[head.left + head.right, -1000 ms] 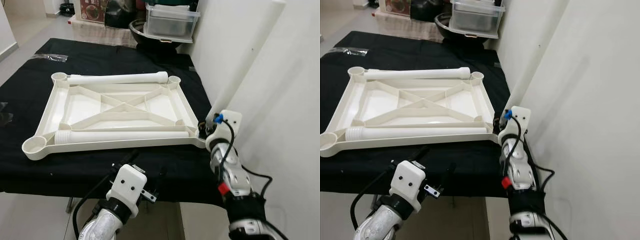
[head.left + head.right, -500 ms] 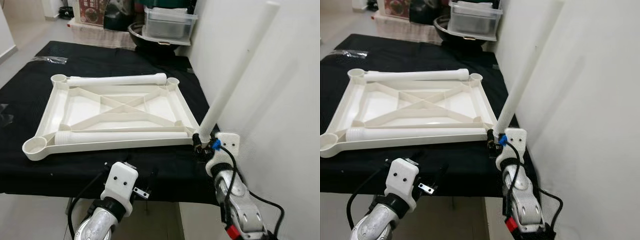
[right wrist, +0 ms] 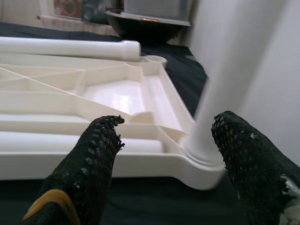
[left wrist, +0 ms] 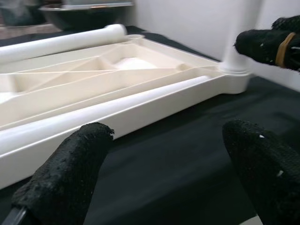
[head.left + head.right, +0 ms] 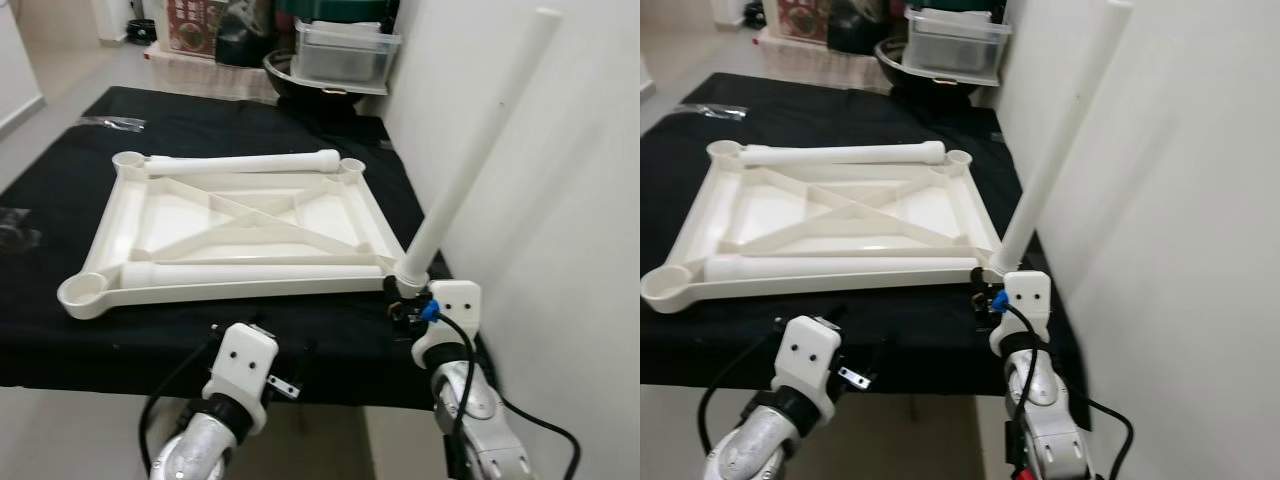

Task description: Building children table

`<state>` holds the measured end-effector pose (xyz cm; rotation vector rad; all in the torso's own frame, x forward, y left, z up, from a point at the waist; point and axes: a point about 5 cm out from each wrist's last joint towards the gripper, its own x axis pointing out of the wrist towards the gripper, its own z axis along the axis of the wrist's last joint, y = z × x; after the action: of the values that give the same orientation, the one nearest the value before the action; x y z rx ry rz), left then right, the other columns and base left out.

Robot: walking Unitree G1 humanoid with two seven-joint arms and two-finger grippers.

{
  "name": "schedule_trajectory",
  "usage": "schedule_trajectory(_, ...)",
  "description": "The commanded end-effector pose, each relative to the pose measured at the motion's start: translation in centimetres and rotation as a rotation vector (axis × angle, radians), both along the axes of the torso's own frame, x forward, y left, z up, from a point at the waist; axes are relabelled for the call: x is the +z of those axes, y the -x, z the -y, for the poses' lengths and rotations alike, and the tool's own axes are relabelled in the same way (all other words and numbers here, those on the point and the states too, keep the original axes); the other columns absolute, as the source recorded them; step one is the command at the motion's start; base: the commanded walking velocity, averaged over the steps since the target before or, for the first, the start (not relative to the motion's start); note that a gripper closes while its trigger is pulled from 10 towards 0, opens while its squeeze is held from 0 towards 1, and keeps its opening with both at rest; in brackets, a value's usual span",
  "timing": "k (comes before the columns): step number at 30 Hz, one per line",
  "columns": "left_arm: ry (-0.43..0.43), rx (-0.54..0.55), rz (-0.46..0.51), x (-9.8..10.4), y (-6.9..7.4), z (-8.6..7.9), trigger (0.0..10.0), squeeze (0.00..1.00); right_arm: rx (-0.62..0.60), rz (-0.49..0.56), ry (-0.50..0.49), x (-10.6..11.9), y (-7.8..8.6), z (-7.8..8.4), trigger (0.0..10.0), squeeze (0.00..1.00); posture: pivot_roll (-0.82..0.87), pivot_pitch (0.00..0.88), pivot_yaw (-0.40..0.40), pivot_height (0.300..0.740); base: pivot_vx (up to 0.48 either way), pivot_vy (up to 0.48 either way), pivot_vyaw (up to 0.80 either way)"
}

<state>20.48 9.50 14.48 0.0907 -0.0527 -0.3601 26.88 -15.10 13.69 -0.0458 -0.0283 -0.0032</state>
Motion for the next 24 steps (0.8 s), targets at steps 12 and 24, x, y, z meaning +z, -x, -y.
schedule_trajectory(12,-0.003,0.032,-0.062,-0.8,-0.4,-0.4,10.0,0.00,0.017,-0.031,0.002,-0.2,0.4,-0.3,10.0,0.00,0.09,0.066,-0.140,0.740,0.000,0.475,0.00)
schedule_trajectory(24,-0.044,0.077,-0.080,-0.3,-2.4,-2.1,10.0,0.00,0.021,-0.045,-0.009,-0.1,0.2,-0.4,10.0,0.00,0.09,0.072,-0.131,0.740,0.000,0.000,0.00)
